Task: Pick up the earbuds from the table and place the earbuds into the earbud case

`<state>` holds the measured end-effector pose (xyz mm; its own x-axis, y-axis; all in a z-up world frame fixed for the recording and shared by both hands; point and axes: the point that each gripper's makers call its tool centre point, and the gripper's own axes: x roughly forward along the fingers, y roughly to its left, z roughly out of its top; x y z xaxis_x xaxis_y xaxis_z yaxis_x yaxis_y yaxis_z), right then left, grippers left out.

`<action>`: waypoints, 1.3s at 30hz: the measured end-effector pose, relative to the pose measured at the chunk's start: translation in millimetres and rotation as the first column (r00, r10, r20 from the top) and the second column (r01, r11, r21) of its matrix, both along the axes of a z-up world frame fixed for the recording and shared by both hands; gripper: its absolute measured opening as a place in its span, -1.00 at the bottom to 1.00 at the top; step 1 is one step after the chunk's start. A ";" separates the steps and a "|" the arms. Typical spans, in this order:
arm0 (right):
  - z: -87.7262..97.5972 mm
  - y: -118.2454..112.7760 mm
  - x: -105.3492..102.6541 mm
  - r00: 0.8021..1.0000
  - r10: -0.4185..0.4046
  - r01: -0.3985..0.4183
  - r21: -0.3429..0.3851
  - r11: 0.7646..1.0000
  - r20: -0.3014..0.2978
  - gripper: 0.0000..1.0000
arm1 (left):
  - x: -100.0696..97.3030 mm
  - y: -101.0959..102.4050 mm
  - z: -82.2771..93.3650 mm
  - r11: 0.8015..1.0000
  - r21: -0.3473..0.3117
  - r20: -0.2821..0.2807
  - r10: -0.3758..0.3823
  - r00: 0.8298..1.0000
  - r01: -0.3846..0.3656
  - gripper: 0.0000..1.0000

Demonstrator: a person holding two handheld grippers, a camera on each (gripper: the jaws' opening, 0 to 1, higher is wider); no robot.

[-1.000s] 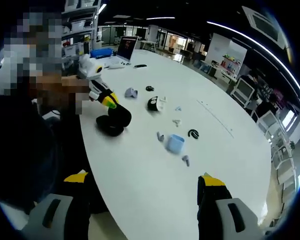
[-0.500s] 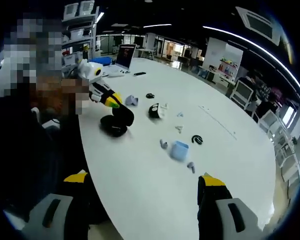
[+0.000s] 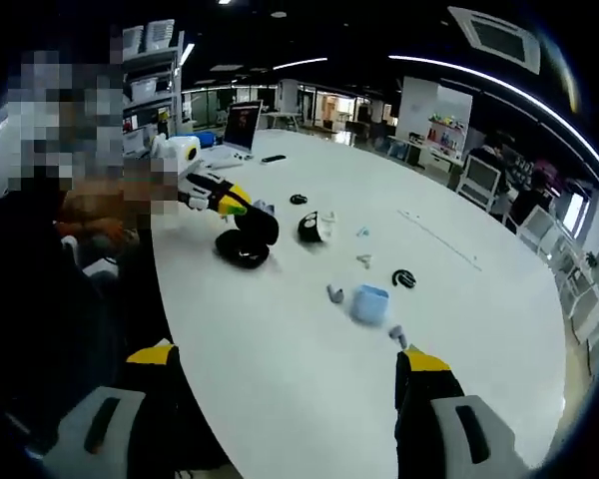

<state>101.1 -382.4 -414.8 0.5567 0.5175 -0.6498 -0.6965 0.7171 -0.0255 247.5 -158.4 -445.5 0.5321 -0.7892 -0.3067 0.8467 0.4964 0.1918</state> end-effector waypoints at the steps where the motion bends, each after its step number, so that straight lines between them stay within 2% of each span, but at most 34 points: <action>1: -0.8 -0.4 0.5 1.000 -0.004 0.004 0.000 1.000 -0.001 0.72 | 0.6 0.8 0.0 1.000 -0.001 0.003 0.001 1.000 0.000 -0.85; 4: -2.8 -1.9 2.5 1.000 -0.016 0.016 -0.006 1.000 -0.001 0.72 | 1.0 1.8 0.1 1.000 0.009 0.032 -0.006 0.999 0.006 -0.85; 7: -4.6 -2.2 4.6 1.000 -0.024 0.024 -0.013 1.000 -0.002 0.72 | 0.3 2.2 -0.3 0.999 0.034 0.084 -0.018 0.996 0.015 -0.85; 10: -8.7 -2.4 5.8 1.000 -0.016 0.016 -0.049 0.999 -0.001 0.72 | -2.8 2.7 0.4 1.000 0.021 0.103 -0.020 0.994 0.018 -0.85; 13: -9.0 -1.4 7.2 1.000 -0.017 0.016 -0.050 0.999 -0.002 0.72 | -5.0 4.1 -0.5 1.000 0.011 0.123 -0.021 0.992 0.020 -0.85; 24: -7.5 5.6 11.2 1.000 -0.013 0.013 -0.049 0.999 0.001 0.72 | -3.6 11.7 -6.5 0.999 -0.037 0.115 0.002 0.993 0.002 -0.85; 36: -7.1 8.7 11.1 1.000 -0.007 0.007 -0.048 0.999 0.005 0.71 | -5.6 13.5 -6.8 0.998 -0.070 0.133 0.009 0.991 0.000 -0.84; 39: -7.0 8.6 11.0 1.000 -0.007 0.007 -0.047 0.999 0.007 0.71 | -5.3 13.6 -6.9 0.997 -0.081 0.118 0.015 0.993 -0.006 -0.76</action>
<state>112.2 -373.7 -421.7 0.5646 0.4824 -0.6697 -0.6911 0.7199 -0.0641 242.2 -144.9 -452.4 0.5692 -0.8029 -0.1768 0.8151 0.5228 0.2497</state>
